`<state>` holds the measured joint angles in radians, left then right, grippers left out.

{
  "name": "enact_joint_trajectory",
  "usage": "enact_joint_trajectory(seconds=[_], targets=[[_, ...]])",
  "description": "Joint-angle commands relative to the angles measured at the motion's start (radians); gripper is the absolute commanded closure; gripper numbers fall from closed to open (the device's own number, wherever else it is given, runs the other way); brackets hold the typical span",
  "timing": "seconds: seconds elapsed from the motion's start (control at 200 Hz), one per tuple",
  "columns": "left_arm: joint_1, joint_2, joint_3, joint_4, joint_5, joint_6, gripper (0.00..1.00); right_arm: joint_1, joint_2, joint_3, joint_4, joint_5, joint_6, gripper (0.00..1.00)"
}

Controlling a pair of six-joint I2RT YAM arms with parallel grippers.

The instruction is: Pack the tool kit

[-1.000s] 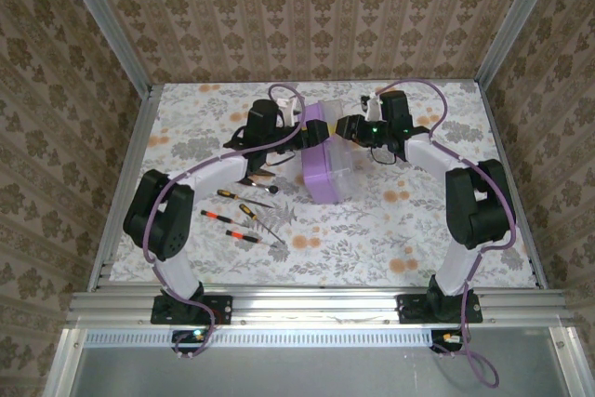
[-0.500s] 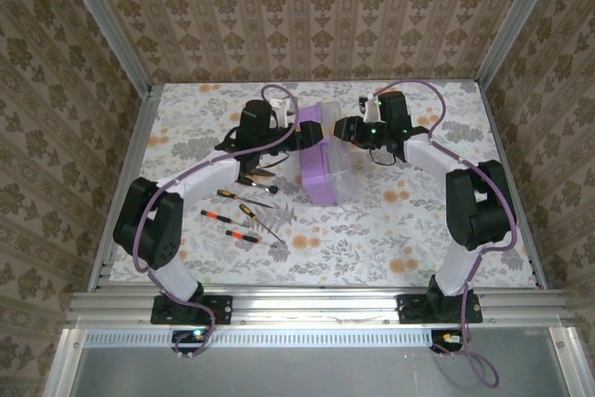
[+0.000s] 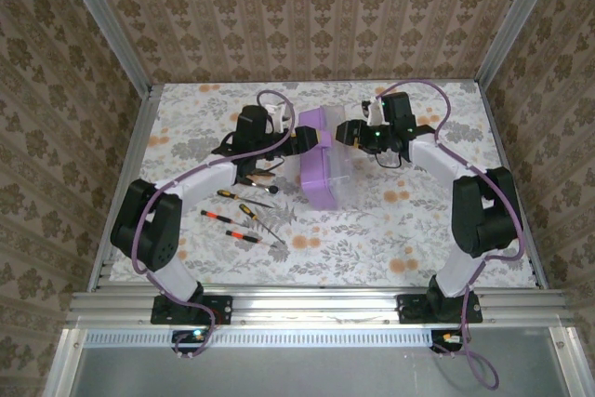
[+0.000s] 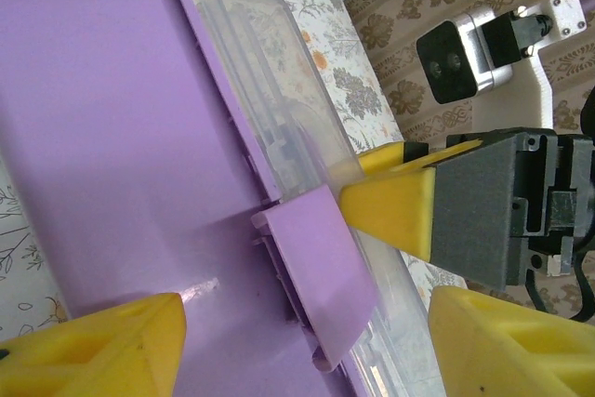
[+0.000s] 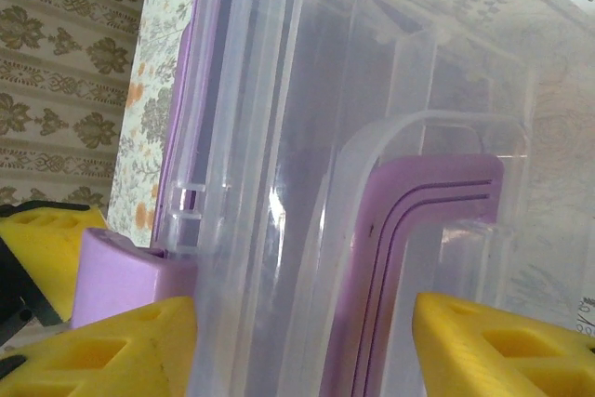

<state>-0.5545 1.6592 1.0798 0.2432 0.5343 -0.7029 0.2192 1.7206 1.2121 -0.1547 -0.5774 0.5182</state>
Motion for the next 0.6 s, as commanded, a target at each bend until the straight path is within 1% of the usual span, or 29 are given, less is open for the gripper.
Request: enact_joint_trajectory(seconds=[0.0,0.265,0.595], targets=[[0.002,0.017,-0.013,0.061,0.005,0.005,0.3,-0.006,-0.026,0.036,-0.045,0.013,-0.027,0.36],[0.002,0.041,-0.024,0.09,0.013,-0.007,0.3,-0.01,-0.028,0.03,-0.039,0.011,-0.027,0.35],[0.002,0.075,-0.047,0.094,0.007,-0.003,0.3,-0.007,-0.001,0.047,-0.008,-0.026,-0.014,0.35]])
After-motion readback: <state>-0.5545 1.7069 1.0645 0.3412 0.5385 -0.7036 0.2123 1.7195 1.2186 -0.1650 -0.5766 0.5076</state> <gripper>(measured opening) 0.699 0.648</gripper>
